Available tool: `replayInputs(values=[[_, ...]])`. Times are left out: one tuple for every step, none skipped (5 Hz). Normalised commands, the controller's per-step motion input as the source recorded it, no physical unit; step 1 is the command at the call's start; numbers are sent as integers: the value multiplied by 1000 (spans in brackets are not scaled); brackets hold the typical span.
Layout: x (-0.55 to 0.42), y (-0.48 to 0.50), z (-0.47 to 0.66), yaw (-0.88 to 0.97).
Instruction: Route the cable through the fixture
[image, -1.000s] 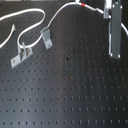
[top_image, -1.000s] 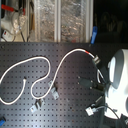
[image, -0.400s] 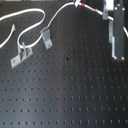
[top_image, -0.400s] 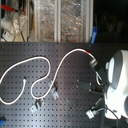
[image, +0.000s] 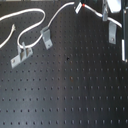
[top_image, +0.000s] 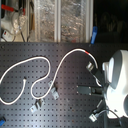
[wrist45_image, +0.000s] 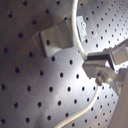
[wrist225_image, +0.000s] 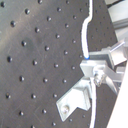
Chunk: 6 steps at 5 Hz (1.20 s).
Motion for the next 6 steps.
replayInputs(values=[[-196, 147, 219, 0], [23, 13, 0, 0], [-39, 73, 324, 0], [-5, 28, 44, 0], [-44, 5, 75, 0], [-153, 155, 497, 0]])
